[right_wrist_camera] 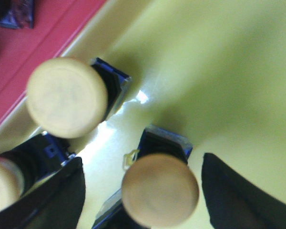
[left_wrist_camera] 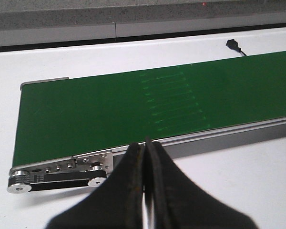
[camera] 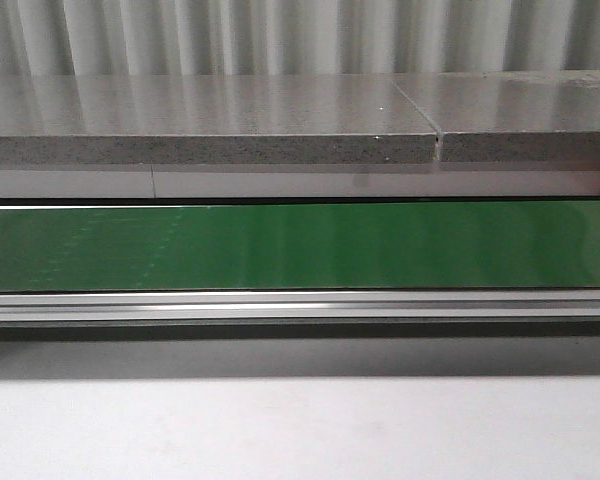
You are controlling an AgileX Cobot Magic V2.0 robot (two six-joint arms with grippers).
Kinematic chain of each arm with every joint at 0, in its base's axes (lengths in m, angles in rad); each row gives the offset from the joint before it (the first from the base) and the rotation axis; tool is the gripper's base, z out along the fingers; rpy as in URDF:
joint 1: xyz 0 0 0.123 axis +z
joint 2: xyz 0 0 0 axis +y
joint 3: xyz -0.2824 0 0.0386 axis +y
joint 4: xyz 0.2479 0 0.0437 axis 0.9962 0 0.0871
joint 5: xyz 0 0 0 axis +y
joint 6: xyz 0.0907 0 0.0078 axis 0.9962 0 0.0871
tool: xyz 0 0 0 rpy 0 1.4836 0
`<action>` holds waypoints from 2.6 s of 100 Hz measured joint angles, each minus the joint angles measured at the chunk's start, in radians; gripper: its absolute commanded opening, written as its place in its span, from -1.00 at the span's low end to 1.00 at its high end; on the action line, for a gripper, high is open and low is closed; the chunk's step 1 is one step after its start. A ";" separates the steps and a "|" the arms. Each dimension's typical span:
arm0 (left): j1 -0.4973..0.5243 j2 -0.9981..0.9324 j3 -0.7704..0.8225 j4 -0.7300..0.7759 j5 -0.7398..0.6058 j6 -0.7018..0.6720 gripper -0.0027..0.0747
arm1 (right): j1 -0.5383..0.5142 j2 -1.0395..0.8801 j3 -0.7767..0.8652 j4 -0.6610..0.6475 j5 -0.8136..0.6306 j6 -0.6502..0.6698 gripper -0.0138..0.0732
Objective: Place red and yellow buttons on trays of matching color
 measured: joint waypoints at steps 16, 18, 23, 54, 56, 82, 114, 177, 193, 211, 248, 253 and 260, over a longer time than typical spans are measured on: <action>0.000 0.000 0.000 0.000 0.000 0.000 -0.98 | 0.000 -0.072 0.000 0.000 0.040 0.000 0.50; 0.000 0.000 0.000 0.000 0.000 0.000 -0.98 | 0.000 -0.083 0.000 0.000 0.046 0.000 0.48; 0.000 0.000 0.000 0.000 0.000 0.000 -0.98 | 0.000 -0.111 0.000 0.000 0.053 0.000 0.40; 0.000 0.000 0.000 0.000 0.000 0.000 -0.98 | 0.085 -0.306 0.000 0.008 0.068 0.000 -0.80; 0.000 0.000 0.000 0.000 0.000 0.000 -0.98 | 0.099 -0.316 0.000 0.011 0.068 0.000 -0.87; 0.000 0.000 0.000 0.000 0.000 0.000 -0.98 | 0.327 -0.370 0.000 0.019 0.042 0.000 -0.88; 0.000 0.000 0.000 0.000 0.000 0.000 -0.98 | 0.588 -0.378 0.001 0.020 -0.050 -0.002 -0.88; 0.000 0.000 0.000 0.000 0.000 0.000 -0.98 | 0.716 -0.558 0.198 -0.054 -0.336 -0.010 -0.88; 0.000 0.000 0.000 0.000 0.000 0.000 -0.98 | 0.716 -0.617 0.271 -0.080 -0.408 -0.010 -0.88; 0.000 0.000 0.000 0.000 0.000 0.000 -0.98 | 0.716 -0.708 0.350 -0.097 -0.472 -0.011 -0.88; 0.000 0.000 0.000 0.000 0.000 0.000 -0.98 | 0.716 -0.893 0.555 -0.108 -0.665 -0.011 -0.88; 0.000 0.000 0.000 0.000 0.000 0.000 -0.98 | 0.716 -0.919 0.594 -0.108 -0.701 -0.011 -0.88; 0.000 0.000 0.000 0.000 0.000 0.000 -0.98 | 0.716 -0.955 0.652 -0.108 -0.753 -0.011 -0.88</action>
